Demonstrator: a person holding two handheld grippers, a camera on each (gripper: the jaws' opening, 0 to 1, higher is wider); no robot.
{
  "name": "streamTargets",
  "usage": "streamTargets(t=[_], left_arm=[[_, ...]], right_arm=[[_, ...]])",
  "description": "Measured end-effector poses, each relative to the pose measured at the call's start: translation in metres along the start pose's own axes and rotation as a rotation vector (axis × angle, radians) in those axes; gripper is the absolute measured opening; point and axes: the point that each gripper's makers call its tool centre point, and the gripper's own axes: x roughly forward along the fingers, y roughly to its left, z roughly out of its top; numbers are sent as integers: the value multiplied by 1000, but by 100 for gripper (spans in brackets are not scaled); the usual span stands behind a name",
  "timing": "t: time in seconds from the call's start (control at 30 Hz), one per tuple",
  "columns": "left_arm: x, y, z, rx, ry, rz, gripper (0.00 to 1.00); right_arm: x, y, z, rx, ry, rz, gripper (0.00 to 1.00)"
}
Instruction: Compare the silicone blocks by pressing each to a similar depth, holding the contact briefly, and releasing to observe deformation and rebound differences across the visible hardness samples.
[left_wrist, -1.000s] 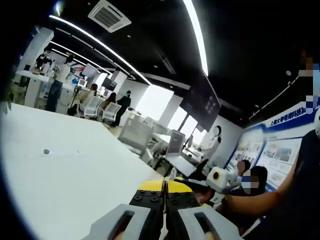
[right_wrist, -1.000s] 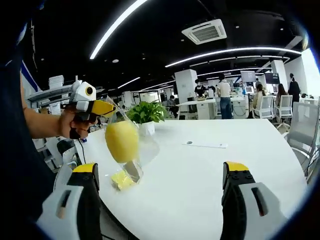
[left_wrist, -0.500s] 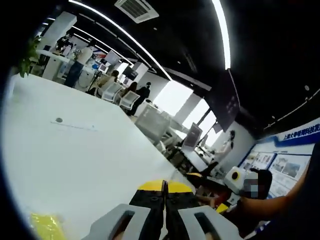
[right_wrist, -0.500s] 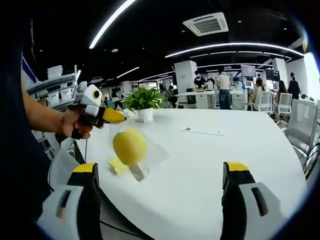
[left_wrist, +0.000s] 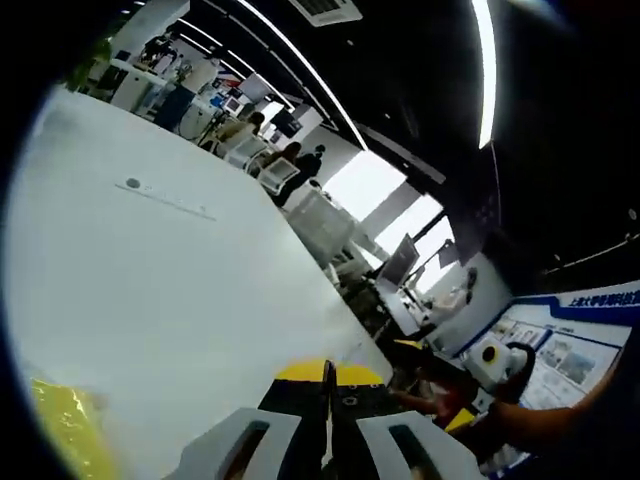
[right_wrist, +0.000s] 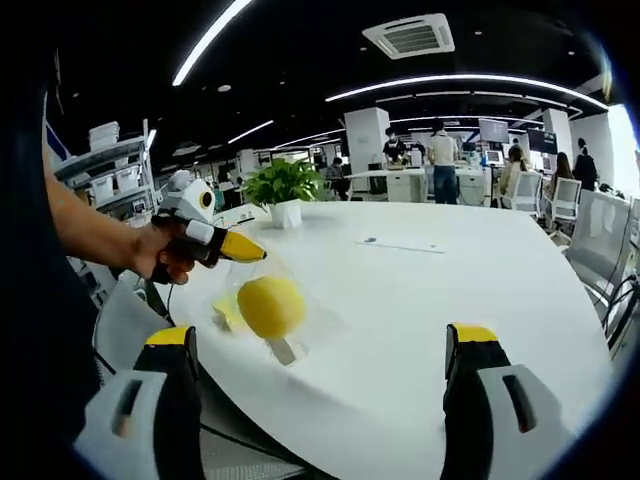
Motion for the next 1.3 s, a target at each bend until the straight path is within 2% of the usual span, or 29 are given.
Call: streamTargets(t=[0.13,0.17,0.2,0.27,0.3,0.37,0.43,0.47,0.5,0.6,0.83,1.03,1.2,1.3], left_arm=[[0,21,-7,-10,15,40,0],[-1,32,-5,-12,-9,80,0],[-3,38,-7,-54,-5,84,0],[-3,45,-7,-33,-6,97,0],[-5,54,-6,-7,-9,132,0],[-5,68,-4,-6,-13,169,0],[-7,83,0,-89,-36,213,0],[-8,91,0,-100,-39,244,0],[-10,99,1,-76,-39,280,0],[-9,105,0,-76,-34,281,0],[-10,118,-3,7,-1,321,0],[-7,155,-13,50,50,458,0],[-12,167,-19,36,25,522,0],[-12,169,-20,50,24,523,0]], right_arm=[[3,4,-10,6,19,0,97],[3,4,-12,12,21,-2,97],[3,5,-13,20,23,-6,97],[4,6,-13,24,23,-12,97],[4,6,-13,24,23,-14,97],[5,5,-13,29,23,-18,97],[6,5,-14,28,25,-23,97],[6,5,-14,28,25,-27,97],[6,5,-14,30,23,-30,97],[9,6,-15,30,23,-31,97],[17,3,-11,51,15,-42,97],[19,7,-8,43,13,-44,97],[17,8,-9,47,18,-55,97],[15,8,-8,46,23,-55,97]])
